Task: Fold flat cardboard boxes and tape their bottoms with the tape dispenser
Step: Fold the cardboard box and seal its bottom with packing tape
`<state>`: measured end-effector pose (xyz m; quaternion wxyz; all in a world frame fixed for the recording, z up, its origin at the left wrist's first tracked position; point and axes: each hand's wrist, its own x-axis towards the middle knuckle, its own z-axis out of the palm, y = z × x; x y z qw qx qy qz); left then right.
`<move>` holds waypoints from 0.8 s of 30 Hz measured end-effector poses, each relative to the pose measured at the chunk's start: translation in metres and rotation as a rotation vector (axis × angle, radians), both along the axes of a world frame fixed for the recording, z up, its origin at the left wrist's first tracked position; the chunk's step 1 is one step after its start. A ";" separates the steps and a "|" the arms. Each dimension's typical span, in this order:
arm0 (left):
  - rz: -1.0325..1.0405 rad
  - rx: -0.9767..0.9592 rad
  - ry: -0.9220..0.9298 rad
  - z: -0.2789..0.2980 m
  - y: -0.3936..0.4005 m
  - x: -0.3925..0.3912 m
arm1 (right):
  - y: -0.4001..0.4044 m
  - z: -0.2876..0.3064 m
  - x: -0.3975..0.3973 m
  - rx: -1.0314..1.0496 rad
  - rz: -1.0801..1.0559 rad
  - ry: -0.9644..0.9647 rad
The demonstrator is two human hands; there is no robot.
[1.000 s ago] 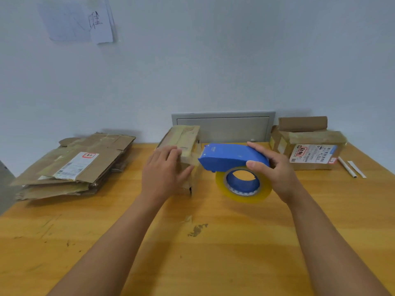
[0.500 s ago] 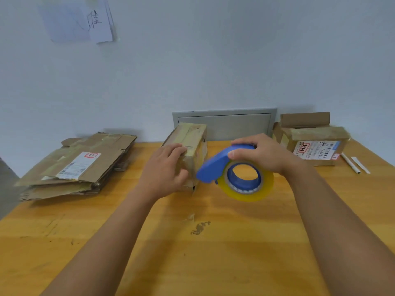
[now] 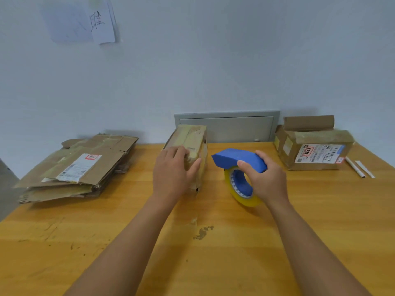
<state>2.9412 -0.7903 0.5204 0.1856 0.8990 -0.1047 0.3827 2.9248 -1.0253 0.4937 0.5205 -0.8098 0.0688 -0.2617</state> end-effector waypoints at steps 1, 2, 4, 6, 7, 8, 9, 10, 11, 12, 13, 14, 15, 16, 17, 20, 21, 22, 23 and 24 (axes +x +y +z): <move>0.014 -0.011 -0.013 -0.001 -0.003 -0.001 | 0.006 -0.004 0.000 0.014 -0.028 -0.013; 0.030 -0.019 -0.016 -0.001 -0.007 -0.001 | 0.012 -0.007 -0.001 0.016 -0.048 -0.027; 0.047 -0.005 0.003 -0.001 -0.012 -0.002 | 0.019 -0.014 -0.002 0.013 -0.066 -0.060; 0.018 0.055 0.032 -0.002 -0.009 -0.001 | 0.023 -0.019 -0.002 0.009 -0.078 -0.076; -0.001 0.084 0.041 -0.002 -0.005 0.000 | 0.023 -0.021 -0.003 -0.001 -0.083 -0.079; -0.010 0.101 0.044 -0.002 -0.001 0.000 | 0.024 -0.023 -0.003 -0.011 -0.087 -0.082; -0.009 0.104 0.043 -0.001 0.002 0.001 | 0.025 -0.024 -0.003 -0.017 -0.090 -0.086; -0.004 0.099 0.041 0.001 0.003 0.000 | 0.025 -0.025 -0.004 -0.017 -0.088 -0.091; 0.000 0.096 0.038 0.002 0.003 0.000 | 0.026 -0.025 -0.005 -0.015 -0.083 -0.097; 0.000 0.100 0.034 0.004 0.001 0.000 | 0.027 -0.025 -0.006 -0.015 -0.078 -0.104; -0.001 0.111 0.035 0.004 -0.001 0.000 | 0.027 -0.026 -0.007 -0.015 -0.075 -0.111; 0.000 0.128 0.039 0.004 -0.002 0.000 | 0.027 -0.027 -0.008 -0.014 -0.074 -0.117; 0.002 0.144 0.041 0.004 -0.001 0.000 | 0.027 -0.028 -0.010 -0.013 -0.074 -0.124; 0.005 0.149 0.038 0.005 0.000 0.000 | 0.027 -0.029 -0.011 -0.012 -0.075 -0.133; 0.009 0.142 0.029 0.006 0.001 0.001 | 0.026 -0.030 -0.012 -0.010 -0.078 -0.140; 0.027 0.117 0.038 0.011 -0.001 -0.002 | 0.025 -0.031 -0.014 -0.006 -0.073 -0.144; 0.033 0.130 0.069 0.012 -0.003 -0.003 | 0.025 -0.032 -0.015 -0.003 -0.070 -0.146; 0.031 0.156 0.108 0.012 -0.004 -0.004 | 0.024 -0.032 -0.015 -0.001 -0.068 -0.150; 0.021 0.191 0.162 0.014 -0.002 -0.003 | 0.024 -0.033 -0.016 0.000 -0.067 -0.154; 0.002 0.217 0.236 0.017 0.002 -0.001 | 0.024 -0.033 -0.016 0.000 -0.066 -0.157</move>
